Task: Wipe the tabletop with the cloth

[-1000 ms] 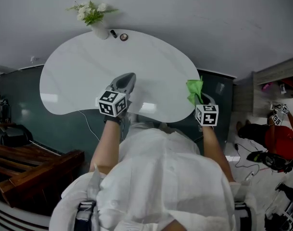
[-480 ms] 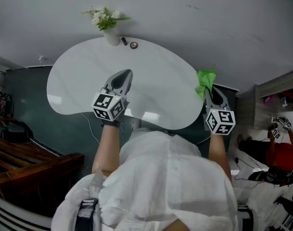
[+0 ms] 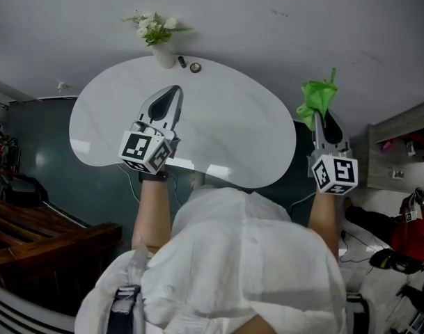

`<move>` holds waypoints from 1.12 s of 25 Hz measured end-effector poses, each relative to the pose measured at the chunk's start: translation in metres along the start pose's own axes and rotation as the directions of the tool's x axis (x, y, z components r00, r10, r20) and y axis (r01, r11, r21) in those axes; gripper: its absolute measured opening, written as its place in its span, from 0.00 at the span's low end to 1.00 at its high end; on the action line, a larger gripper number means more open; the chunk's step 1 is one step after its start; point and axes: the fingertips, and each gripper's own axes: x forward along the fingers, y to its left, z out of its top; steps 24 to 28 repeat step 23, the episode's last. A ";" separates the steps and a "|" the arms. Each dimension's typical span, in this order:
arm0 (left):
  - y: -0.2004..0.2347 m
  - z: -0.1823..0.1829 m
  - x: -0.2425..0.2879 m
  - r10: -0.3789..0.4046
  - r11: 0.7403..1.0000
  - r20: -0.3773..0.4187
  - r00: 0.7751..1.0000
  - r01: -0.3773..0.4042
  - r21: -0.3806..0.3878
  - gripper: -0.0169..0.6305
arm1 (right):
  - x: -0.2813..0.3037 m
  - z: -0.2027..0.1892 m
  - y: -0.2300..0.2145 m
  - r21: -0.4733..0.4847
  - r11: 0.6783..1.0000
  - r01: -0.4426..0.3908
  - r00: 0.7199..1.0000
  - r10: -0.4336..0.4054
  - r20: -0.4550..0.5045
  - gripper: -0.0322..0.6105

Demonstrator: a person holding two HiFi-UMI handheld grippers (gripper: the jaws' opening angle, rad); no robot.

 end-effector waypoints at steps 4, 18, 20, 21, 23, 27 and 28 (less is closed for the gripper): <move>-0.002 0.008 0.001 -0.010 1.000 0.014 1.000 0.010 0.020 0.06 | -0.002 0.004 0.000 -0.009 1.000 0.005 1.000 -0.005 0.007 0.16; -0.003 0.011 0.004 -0.015 1.000 0.017 1.000 0.015 0.027 0.06 | 0.002 0.017 0.004 -0.034 0.999 -0.009 0.999 0.010 0.035 0.16; -0.004 0.012 0.002 -0.013 1.000 0.018 1.000 0.013 0.026 0.06 | 0.001 0.018 0.006 -0.036 0.999 -0.013 0.999 0.015 0.039 0.16; -0.004 0.012 0.001 -0.011 1.000 0.018 1.000 0.011 0.026 0.06 | 0.001 0.019 0.007 -0.039 0.999 -0.015 0.999 0.017 0.042 0.16; -0.004 0.012 0.000 -0.007 1.000 0.020 1.000 0.006 0.025 0.06 | 0.001 0.021 0.008 -0.043 0.999 -0.019 0.999 0.021 0.047 0.16; -0.004 0.012 0.000 -0.007 1.000 0.020 1.000 0.006 0.025 0.06 | 0.001 0.021 0.008 -0.043 0.999 -0.019 0.999 0.021 0.047 0.16; -0.004 0.012 0.000 -0.007 1.000 0.020 1.000 0.006 0.025 0.06 | 0.001 0.021 0.008 -0.043 0.999 -0.019 0.999 0.021 0.047 0.16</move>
